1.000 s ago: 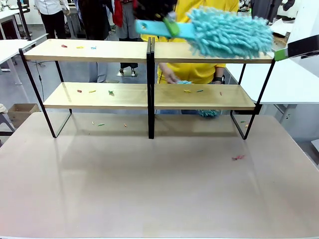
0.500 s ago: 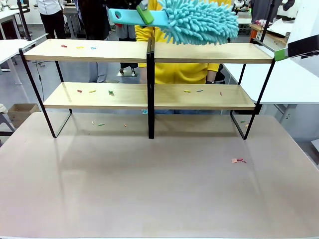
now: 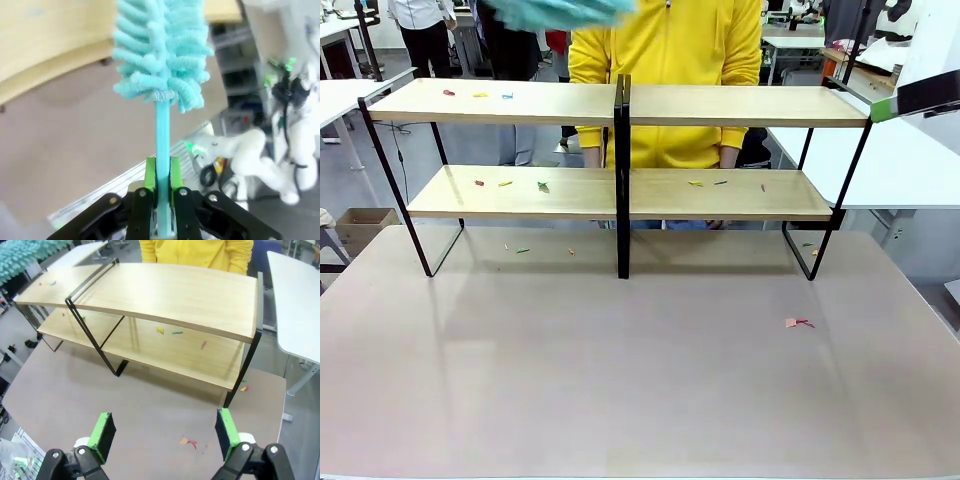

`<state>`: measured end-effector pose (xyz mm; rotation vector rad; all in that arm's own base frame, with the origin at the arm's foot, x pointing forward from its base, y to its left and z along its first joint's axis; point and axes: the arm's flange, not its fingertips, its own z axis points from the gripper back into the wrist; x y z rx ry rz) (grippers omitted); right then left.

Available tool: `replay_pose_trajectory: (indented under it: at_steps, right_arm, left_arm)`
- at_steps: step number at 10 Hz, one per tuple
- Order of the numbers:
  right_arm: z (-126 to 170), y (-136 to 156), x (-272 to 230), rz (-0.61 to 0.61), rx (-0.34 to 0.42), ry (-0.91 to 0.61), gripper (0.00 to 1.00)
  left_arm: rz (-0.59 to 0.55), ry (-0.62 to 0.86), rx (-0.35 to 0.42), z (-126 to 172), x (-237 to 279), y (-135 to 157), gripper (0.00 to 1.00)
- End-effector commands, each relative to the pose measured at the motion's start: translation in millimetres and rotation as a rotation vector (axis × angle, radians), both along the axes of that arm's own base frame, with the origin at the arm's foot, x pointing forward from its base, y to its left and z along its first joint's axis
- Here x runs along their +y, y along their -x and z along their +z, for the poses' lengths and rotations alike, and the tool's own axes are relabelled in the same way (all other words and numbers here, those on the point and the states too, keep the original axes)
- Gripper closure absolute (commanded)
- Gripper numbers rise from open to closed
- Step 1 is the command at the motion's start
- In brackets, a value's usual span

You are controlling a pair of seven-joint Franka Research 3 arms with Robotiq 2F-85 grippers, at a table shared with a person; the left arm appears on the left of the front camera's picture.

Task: Clean the shelves.
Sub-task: Clean a randomly selected level of the Shelf with the Duster.

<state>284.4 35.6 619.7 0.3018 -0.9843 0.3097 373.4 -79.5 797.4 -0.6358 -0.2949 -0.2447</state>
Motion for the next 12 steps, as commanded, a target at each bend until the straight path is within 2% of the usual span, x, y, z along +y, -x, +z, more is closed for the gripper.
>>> replay_pose_trajectory:
  at_steps: [1, 3, 4, 5, 6, 7, 8, 12]
  right_arm:
    - [0, 0, -1, 0.002, -0.001, -0.003, 0.00]
    - [0, 0, -1, 0.002, -0.001, -0.003, 0.00]
    - [0, 0, -1, 0.002, -0.001, -0.003, 0.00]
    - [0, 0, -1, 0.002, -0.001, -0.003, 0.00]
    - [0, 0, -1, 0.002, -0.001, -0.003, 0.00]
    - [0, 0, -1, 0.002, -0.001, -0.003, 0.00]
    - [0, 0, -1, 0.002, -0.001, -0.003, 0.00]
    - [0, 0, -1, 0.002, -0.001, -0.003, 0.00]
  left_arm:
    - [0.295, 0.054, -0.059, -15, 74, 70, 0.87]
    - [0.694, 0.101, -0.028, -31, 165, 131, 0.87]
    - [0.845, 0.072, -0.009, -43, 197, 150, 0.87]
    - [0.763, 0.110, -0.103, -53, 219, 169, 0.87]
    - [0.765, 0.228, -0.220, -59, 233, 178, 0.87]
    - [0.714, 0.311, -0.241, -68, 230, 163, 0.87]
    - [0.810, 0.147, -0.087, -49, 244, 187, 0.87]
    - [0.810, 0.147, -0.087, -49, 244, 187, 0.87]
